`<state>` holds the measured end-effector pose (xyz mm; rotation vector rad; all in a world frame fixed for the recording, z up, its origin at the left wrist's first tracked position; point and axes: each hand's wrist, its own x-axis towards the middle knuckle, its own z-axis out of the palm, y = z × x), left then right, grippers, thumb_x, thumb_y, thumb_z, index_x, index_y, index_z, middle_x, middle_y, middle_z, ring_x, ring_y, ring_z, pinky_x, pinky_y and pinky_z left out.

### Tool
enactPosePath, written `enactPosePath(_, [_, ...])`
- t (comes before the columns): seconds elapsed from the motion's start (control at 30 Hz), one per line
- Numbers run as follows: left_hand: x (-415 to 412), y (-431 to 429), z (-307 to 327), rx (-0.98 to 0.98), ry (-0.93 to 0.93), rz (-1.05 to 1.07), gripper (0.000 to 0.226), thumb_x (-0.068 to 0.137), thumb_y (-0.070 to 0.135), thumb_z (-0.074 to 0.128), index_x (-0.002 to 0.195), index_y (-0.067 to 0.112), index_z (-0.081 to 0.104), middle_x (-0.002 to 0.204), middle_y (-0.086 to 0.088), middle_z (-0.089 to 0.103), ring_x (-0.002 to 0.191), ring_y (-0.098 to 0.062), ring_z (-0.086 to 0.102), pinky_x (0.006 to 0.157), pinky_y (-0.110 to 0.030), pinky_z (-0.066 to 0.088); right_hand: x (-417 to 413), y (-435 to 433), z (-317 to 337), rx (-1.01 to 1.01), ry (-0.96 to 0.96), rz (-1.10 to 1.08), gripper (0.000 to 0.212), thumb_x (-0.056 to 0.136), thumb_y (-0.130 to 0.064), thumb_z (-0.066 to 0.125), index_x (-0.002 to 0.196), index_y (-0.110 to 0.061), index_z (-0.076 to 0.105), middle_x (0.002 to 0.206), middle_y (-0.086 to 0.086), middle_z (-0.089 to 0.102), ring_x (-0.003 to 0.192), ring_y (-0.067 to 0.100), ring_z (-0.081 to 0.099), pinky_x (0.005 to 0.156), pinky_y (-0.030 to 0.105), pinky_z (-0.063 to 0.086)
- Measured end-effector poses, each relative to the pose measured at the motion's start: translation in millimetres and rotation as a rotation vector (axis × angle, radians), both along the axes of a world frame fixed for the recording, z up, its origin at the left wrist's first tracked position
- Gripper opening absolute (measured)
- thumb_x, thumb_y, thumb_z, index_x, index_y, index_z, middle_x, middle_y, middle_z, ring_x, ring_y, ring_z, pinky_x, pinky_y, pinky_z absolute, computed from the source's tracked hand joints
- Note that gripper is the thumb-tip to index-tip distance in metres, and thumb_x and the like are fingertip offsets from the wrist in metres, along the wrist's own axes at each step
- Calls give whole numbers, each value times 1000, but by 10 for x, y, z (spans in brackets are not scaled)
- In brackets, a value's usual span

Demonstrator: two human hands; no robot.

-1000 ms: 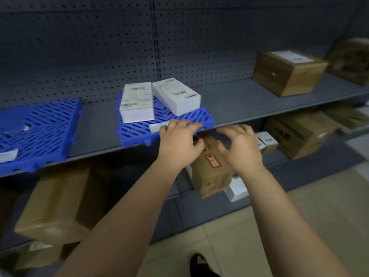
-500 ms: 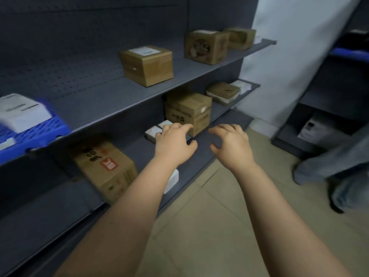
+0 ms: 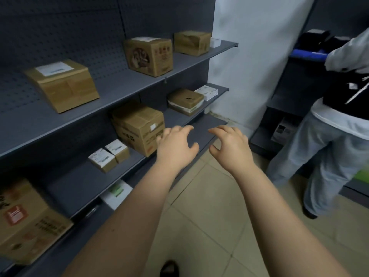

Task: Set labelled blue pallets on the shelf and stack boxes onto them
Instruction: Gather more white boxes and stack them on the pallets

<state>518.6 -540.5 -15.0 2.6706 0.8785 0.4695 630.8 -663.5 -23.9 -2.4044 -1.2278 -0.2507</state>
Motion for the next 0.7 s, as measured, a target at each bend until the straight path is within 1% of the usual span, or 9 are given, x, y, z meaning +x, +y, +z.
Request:
enactPosePath(0.13, [719,503,-36,4,-5,7,55,89,46,53,141,33,42,140,1,49,129,-27,39,104,-45,32,671,463,-66,-9,-9,1,47,85,-26,62,132,-28,55,133,-2,54,124,25,42,98,41,35])
enactPosePath(0.23, [1263,965,-119,-24,20,-5,56,89,47,53,142,33,42,139,0,49,129,-28,38,104,-46,33,1196,884,-121,-76,-11,-13,48,86,-26,61,133,-29,53,135,-4,52,124,25,40,96,40,34])
enactPosePath(0.3, [1645,1309,-120,-40,38,-4,56,89,47,53,142,32,42,140,-1,49,129,-28,38,104,-46,33,1576,1178,-95,-130,-18,-34,49,86,-28,60,134,-30,51,136,-4,51,124,25,40,96,40,34])
enactPosePath(0.43, [2419,1903,-90,-30,32,1,54,90,47,53,141,32,43,140,-1,49,129,-28,37,100,-45,31,2320,1688,-29,-152,-8,-74,48,86,-28,61,133,-30,52,134,-3,52,123,27,41,96,40,34])
enactPosePath(0.7, [3908,2443,-383,-43,27,-38,53,89,43,54,140,29,46,135,-1,53,126,-27,41,99,-44,33,3722,2325,-283,-194,40,-71,48,86,-28,59,134,-31,51,136,-4,50,124,26,39,96,39,33])
